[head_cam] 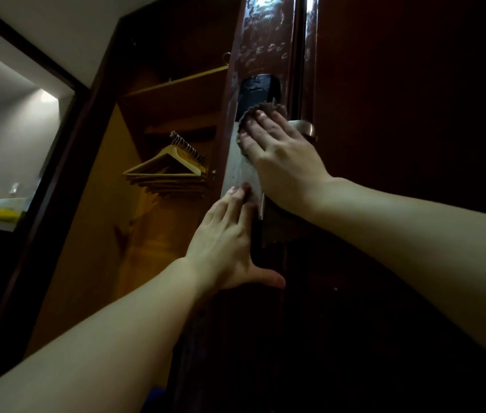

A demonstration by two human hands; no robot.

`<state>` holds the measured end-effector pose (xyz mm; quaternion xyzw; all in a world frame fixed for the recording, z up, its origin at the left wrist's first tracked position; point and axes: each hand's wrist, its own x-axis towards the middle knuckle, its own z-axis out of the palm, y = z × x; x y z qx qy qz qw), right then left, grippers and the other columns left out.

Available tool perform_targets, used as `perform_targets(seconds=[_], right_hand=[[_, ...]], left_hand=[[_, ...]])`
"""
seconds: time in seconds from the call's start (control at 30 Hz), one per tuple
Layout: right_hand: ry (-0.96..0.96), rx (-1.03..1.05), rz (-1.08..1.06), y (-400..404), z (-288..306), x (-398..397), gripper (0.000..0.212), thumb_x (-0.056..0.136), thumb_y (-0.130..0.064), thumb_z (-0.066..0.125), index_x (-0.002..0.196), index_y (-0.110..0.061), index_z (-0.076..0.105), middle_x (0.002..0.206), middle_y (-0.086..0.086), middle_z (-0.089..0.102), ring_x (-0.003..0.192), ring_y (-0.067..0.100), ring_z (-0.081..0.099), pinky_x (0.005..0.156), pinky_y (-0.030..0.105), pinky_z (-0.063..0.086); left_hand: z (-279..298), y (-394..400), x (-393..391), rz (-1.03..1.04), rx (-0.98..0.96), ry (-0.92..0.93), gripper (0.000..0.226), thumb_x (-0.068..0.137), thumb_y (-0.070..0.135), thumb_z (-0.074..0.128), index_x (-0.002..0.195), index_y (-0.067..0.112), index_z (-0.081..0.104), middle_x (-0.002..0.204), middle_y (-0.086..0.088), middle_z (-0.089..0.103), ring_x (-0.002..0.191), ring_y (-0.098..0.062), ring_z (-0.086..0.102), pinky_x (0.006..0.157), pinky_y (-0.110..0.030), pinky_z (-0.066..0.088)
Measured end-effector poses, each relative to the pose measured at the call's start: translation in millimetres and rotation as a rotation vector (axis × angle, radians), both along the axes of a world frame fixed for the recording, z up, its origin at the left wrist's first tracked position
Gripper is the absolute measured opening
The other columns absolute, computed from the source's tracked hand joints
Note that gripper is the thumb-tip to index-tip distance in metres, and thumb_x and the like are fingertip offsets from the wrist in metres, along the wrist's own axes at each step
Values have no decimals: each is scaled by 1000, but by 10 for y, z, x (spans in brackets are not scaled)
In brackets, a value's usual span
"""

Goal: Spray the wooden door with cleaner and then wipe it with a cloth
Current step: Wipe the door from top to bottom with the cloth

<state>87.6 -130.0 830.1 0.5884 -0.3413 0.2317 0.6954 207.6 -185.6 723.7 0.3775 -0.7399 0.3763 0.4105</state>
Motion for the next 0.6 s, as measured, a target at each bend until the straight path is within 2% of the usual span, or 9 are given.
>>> perform_targets(seconds=[0.1, 0.2, 0.3, 0.37, 0.5, 0.6], right_hand=[[-23, -64, -6, 47, -55, -241, 50, 95, -14, 27, 138, 1, 48, 144, 24, 45, 138, 39, 38, 118, 46, 20], [-77, -109, 12, 121, -110, -619, 47, 96, -9, 33, 141, 3, 42, 146, 27, 42, 138, 41, 38, 118, 47, 22], [-114, -111, 21, 153, -109, -771, 48, 96, -5, 34, 142, 5, 38, 145, 28, 42, 138, 41, 38, 119, 48, 23], [-72, -103, 31, 123, -159, -752, 48, 97, -6, 34, 144, 5, 37, 148, 28, 37, 140, 41, 33, 119, 49, 21], [194, 33, 43, -72, -505, -635, 48, 97, -12, 32, 142, 1, 43, 147, 25, 41, 140, 39, 35, 118, 50, 25], [100, 230, 15, -179, -626, -504, 61, 88, -16, 32, 147, -2, 35, 153, 21, 34, 146, 30, 23, 120, 41, 15]], left_hand=[[-17, -3, -8, 0, 75, 46, 149, 47, 98, 48, 151, 10, -11, 159, -11, -21, 146, -27, -21, 122, -41, -1], [-25, 10, -25, 25, 168, 107, 152, 46, 96, 52, 147, 14, -27, 154, -10, -32, 143, -27, -30, 121, -41, -8], [-66, 22, -38, 60, 232, 188, 157, 43, 97, 52, 145, 10, -30, 153, -13, -36, 142, -28, -31, 122, -43, -5], [-95, 26, -50, 85, 282, 234, 161, 41, 98, 51, 144, 5, -30, 153, -15, -35, 143, -28, -30, 122, -43, -4], [-165, 7, -74, 92, 399, 336, 162, 41, 98, 51, 144, 3, -31, 154, -16, -33, 144, -28, -27, 122, -42, -4], [-219, -29, -75, 59, 471, 394, 160, 43, 96, 55, 145, 5, -30, 156, -15, -30, 146, -27, -24, 122, -42, -3]])
